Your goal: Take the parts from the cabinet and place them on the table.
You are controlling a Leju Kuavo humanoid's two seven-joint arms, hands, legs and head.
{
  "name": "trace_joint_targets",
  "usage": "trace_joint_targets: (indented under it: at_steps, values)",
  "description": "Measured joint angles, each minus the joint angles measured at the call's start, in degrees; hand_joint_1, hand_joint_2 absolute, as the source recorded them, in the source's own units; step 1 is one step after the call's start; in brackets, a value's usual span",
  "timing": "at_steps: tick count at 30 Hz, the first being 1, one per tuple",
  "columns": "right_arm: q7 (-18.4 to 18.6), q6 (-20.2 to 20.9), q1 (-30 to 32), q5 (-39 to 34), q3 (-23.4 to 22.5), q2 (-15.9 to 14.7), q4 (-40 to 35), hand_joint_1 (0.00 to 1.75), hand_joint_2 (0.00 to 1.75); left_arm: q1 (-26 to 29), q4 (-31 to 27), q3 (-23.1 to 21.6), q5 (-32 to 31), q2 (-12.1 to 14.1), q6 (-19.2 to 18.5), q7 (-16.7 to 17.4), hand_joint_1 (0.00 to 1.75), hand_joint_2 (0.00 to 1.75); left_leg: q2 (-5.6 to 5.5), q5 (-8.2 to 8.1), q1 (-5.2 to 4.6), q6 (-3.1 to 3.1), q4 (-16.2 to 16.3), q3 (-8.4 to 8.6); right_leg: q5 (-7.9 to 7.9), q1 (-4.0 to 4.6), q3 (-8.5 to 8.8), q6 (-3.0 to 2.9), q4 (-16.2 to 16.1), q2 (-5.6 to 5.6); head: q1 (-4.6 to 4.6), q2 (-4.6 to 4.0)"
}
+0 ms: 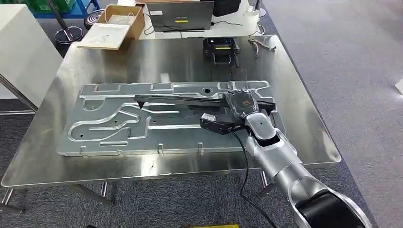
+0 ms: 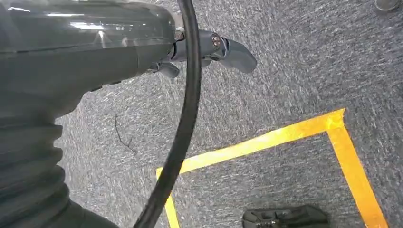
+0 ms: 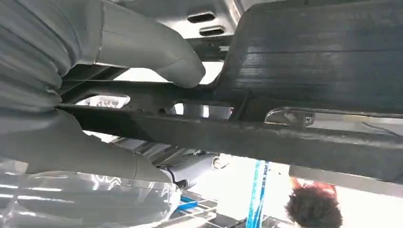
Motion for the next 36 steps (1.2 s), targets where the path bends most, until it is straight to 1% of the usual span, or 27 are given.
trace_joint_targets:
  at_steps: [2,3,4,5,6,8,9,11,12,13,14,15,17,18,19,22,23,24,25,27,28,29,30,31,33,34,36]
  values:
    - [0.0,0.0,-0.1,0.0,0.0,0.0,0.0,1.75,1.75,0.0,0.0,0.0,0.0,0.0,0.0,0.0,0.00,1.75,-0.07,-0.13,0.00,-0.24,0.3,0.06,4.93,-0.12,4.87,-0.32,-9.4,-0.06,0.00,0.00]
    - [0.0,0.0,-0.2,0.0,0.0,0.0,0.0,1.75,1.75,0.0,0.0,0.0,0.1,0.0,0.0,0.0,0.00,1.75,-0.09,-0.23,-0.01,-0.47,0.4,-0.04,5.37,-0.09,6.56,-0.64,-13.2,-0.10,0.00,0.00]
    - [0.0,0.0,-0.3,0.0,0.0,0.1,-0.1,0.00,0.00,-0.1,0.0,0.0,0.2,0.0,0.0,0.0,0.00,0.00,-0.18,-0.32,-0.46,-0.94,0.8,-0.36,5.02,0.26,7.01,-0.81,-14.5,-0.11,0.00,0.00]
    - [0.0,0.0,-0.3,0.0,0.0,0.2,-0.2,0.00,0.00,-0.1,0.0,0.0,0.2,0.0,0.0,0.0,0.00,0.00,-0.15,-0.08,-0.33,-1.30,0.5,-0.45,5.14,0.32,6.81,-1.01,-14.2,-0.05,-0.02,0.00]
    - [0.0,0.0,-0.3,0.0,0.0,0.2,-0.2,0.00,0.00,0.0,0.0,0.0,0.1,0.0,0.0,0.0,0.00,1.75,-0.17,-0.02,-0.32,-1.60,0.4,-0.44,5.14,0.36,6.73,-1.20,-14.2,-0.02,-0.02,0.00]
    - [0.0,0.0,-0.2,-0.1,0.0,0.2,-0.2,0.00,0.00,0.0,0.0,0.0,-0.1,0.0,0.0,0.2,0.00,1.75,-0.20,0.07,-0.19,-2.20,0.3,-0.35,5.46,0.27,6.80,-1.89,-14.7,-0.02,0.00,0.00]
    - [0.1,0.0,-0.3,-0.2,0.0,0.3,-0.3,0.00,0.00,0.1,0.0,0.0,-0.3,0.2,0.0,0.7,0.00,1.75,-0.05,-0.95,-0.04,-2.54,1.3,-0.79,5.83,-0.04,6.99,-2.45,-15.1,-0.12,0.00,0.00]
    - [0.0,0.2,-0.3,-0.3,0.0,0.6,-0.3,0.00,0.00,0.0,0.0,0.0,-2.0,0.4,0.6,2.5,0.00,1.75,-0.06,-5.47,-0.07,-2.89,8.7,-3.84,5.91,0.06,6.86,-2.84,-15.1,-0.07,-0.02,0.00]
    - [0.1,0.2,-0.2,-0.3,0.0,0.7,-0.3,0.00,0.00,0.1,0.0,-0.2,-2.0,0.4,0.9,3.0,0.00,0.00,-0.06,-7.32,-0.07,-3.00,13.3,-5.86,5.89,0.17,6.83,-2.85,-15.1,-0.07,-0.02,0.00]
    - [0.2,0.2,0.0,-0.4,0.0,0.7,-0.2,0.00,0.00,0.2,0.0,-0.1,-1.5,0.4,0.9,3.3,0.00,0.00,-0.06,-8.17,-0.07,-3.06,16.4,-7.26,5.87,0.27,6.82,-2.89,-15.0,-0.07,-0.02,0.00]
    - [0.2,0.2,0.2,-0.5,0.0,0.8,-0.2,0.00,0.00,0.3,0.0,0.0,-0.8,0.4,0.8,3.3,0.00,0.00,-0.05,-7.80,-0.06,-3.05,17.1,-7.59,5.86,0.31,6.82,-2.90,-15.0,-0.07,-0.02,0.00]
    - [0.2,0.2,0.2,-0.5,0.0,0.8,-0.2,0.00,0.00,0.3,0.0,0.2,-0.3,0.4,0.5,3.3,0.00,0.00,-0.05,-6.15,-0.07,-2.97,15.1,-6.67,5.85,0.35,6.83,-2.91,-14.9,-0.07,-0.02,0.00]
    - [0.2,0.2,0.2,-0.6,0.0,1.0,-0.2,0.00,0.00,0.3,0.0,0.7,-0.2,0.5,0.2,3.0,0.00,0.00,-0.05,-1.24,-0.08,-2.53,5.6,-2.00,5.75,0.41,6.95,-2.85,-14.8,-0.06,-0.02,0.00]
    - [0.2,0.2,0.1,-0.7,0.0,1.1,-0.2,0.00,0.00,0.3,0.0,0.9,-0.2,0.5,0.0,3.0,0.00,0.00,-0.05,-0.45,-0.12,-2.15,1.4,-0.21,5.65,0.42,6.93,-2.70,-14.8,-0.06,-0.02,0.00]
    - [0.2,0.3,0.0,-0.7,0.0,1.1,-0.2,0.00,0.00,0.2,0.0,0.9,-0.2,0.6,-0.1,3.0,0.00,0.00,-0.08,-0.95,-0.58,-1.92,0.5,0.58,5.64,0.84,6.65,-2.40,-14.5,-0.01,0.00,0.00]
    - [0.2,0.5,0.0,-0.7,0.1,1.1,-0.2,0.00,0.00,0.5,0.0,1.0,-0.2,0.7,-0.2,2.7,0.00,0.00,-0.19,-0.79,-0.73,-1.36,0.5,0.21,5.98,0.58,6.51,-1.62,-14.8,-0.02,-0.02,0.00]
    - [0.2,0.5,-0.1,-0.7,0.1,1.1,-0.2,0.00,0.00,0.5,0.0,1.0,-0.2,0.6,-0.3,2.5,0.00,0.00,-0.19,-0.37,-0.24,-0.77,-0.2,0.45,5.84,0.88,6.50,-1.22,-14.7,0.01,-0.02,0.00]
    - [0.2,0.5,-0.1,-0.7,0.1,1.1,-0.2,0.00,0.00,0.4,0.0,1.0,-0.2,0.6,-0.4,2.3,0.00,0.00,-0.03,-0.17,-0.10,-0.51,-0.5,0.62,5.16,0.60,6.36,-0.94,-13.9,0.02,0.00,0.00]
    - [0.2,0.5,-0.3,-0.7,0.1,1.1,-0.2,0.00,0.00,0.3,0.0,1.0,-0.2,0.6,-0.4,2.2,0.00,0.00,0.00,-0.05,-0.08,-0.05,-0.6,0.59,3.28,0.60,5.09,-0.70,-11.4,-0.01,0.00,0.00]
    - [0.2,0.6,-0.3,-0.9,0.1,1.1,-0.1,0.00,0.00,0.3,0.0,1.0,-0.2,0.6,-0.5,2.1,0.00,0.00,0.03,-0.03,-0.09,0.05,-0.6,0.51,-1.02,0.33,0.92,-0.41,-2.6,-0.01,-0.02,0.00]
    - [0.2,0.6,-0.1,-0.9,0.1,1.1,0.0,0.00,0.00,0.4,0.0,1.0,-0.2,0.6,-0.5,2.1,0.00,0.00,0.04,-0.03,-0.09,0.05,-0.5,0.45,-2.22,0.22,-1.07,-0.21,1.4,-0.03,0.00,0.00]
    - [0.2,0.6,0.0,-0.9,0.1,1.1,0.2,0.00,0.00,0.4,0.0,1.0,-0.2,0.6,-0.6,2.1,0.00,0.00,0.03,-0.03,-0.08,0.05,-0.5,0.41,-2.19,0.07,-1.95,-0.14,3.0,-0.06,0.00,0.00]
    - [0.2,0.6,0.1,-0.9,0.2,1.1,0.3,0.00,0.00,0.4,0.0,1.0,-0.2,0.6,-0.9,2.1,0.00,0.00,-0.03,-0.04,-0.08,0.03,-0.4,0.41,-0.97,-0.11,-1.53,-0.09,2.0,-0.06,0.00,0.00]
    - [0.2,0.6,0.0,-0.9,0.2,1.1,0.3,0.00,0.00,0.5,0.0,1.0,-0.2,0.6,-1.3,2.1,0.00,0.00,-0.04,-0.10,-0.06,-0.06,-0.3,0.42,1.16,-0.21,0.02,-0.13,-1.3,-0.08,0.00,0.00]
    - [0.1,0.6,-0.2,-0.9,0.2,1.1,0.3,0.00,0.00,0.5,0.0,1.0,0.0,0.6,-1.5,1.9,0.00,0.00,-0.10,-0.25,0.00,-0.45,0.2,0.45,5.82,-0.26,4.95,-0.34,-11.1,-0.11,0.00,0.00]
    - [0.0,0.6,-0.3,-0.9,0.2,1.1,0.3,0.00,0.00,0.5,0.0,1.0,0.4,0.6,-1.9,1.8,0.00,0.00,-0.11,-0.34,-0.19,-0.67,0.3,0.17,5.50,-0.15,6.17,-0.54,-13.5,-0.07,0.00,0.00]
    - [0.0,0.6,-0.3,-0.9,0.2,1.2,0.4,0.00,0.00,0.5,0.0,1.1,0.4,0.6,-2.9,1.1,0.00,0.00,-0.16,-0.14,-0.43,-1.37,0.6,-0.12,5.97,0.05,5.82,-0.90,-13.9,0.02,-0.02,0.00]
